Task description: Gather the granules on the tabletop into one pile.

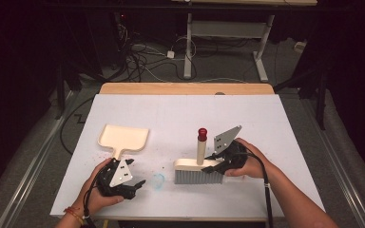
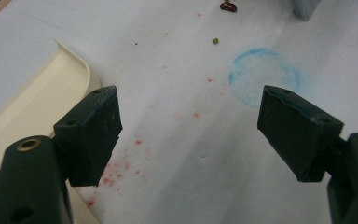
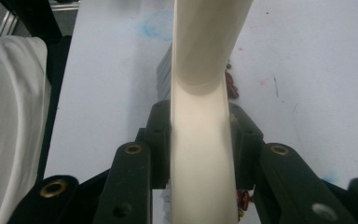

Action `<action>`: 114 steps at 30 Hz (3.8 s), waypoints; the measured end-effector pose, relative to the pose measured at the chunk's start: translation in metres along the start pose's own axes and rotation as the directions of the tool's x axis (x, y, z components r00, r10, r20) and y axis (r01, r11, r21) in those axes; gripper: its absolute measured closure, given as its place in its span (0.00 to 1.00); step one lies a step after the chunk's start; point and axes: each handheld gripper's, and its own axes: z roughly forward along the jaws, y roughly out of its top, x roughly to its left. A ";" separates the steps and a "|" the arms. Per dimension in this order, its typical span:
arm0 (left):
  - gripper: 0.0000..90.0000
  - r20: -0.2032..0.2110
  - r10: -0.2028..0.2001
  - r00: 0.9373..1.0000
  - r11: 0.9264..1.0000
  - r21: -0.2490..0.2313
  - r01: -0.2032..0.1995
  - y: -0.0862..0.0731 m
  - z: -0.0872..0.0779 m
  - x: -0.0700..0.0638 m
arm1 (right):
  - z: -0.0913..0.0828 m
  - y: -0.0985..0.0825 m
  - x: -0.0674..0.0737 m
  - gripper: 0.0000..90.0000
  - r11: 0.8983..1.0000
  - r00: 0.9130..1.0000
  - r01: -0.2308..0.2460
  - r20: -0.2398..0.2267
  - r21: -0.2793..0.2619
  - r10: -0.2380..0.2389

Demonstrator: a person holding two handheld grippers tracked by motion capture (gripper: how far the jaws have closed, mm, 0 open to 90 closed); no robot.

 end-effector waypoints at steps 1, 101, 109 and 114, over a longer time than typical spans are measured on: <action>0.23 0.000 -0.001 1.000 1.000 0.000 0.001 0.000 0.000 0.000 | 0.000 0.000 -0.001 0.75 1.000 1.000 0.009 0.006 -0.004 -0.009; 0.24 0.052 0.038 0.998 0.998 0.050 -0.041 0.000 0.007 -0.007 | -0.005 0.032 -0.006 0.75 0.989 0.987 0.089 0.124 0.116 -0.103; 0.24 0.055 0.041 0.998 0.998 0.052 -0.044 0.000 0.007 -0.007 | -0.014 0.020 -0.004 0.75 0.992 0.988 0.071 0.131 0.109 -0.085; 0.24 0.054 0.042 0.998 0.998 0.052 -0.045 0.000 0.008 -0.007 | -0.024 0.014 -0.004 0.75 0.996 0.984 0.057 0.165 0.070 -0.068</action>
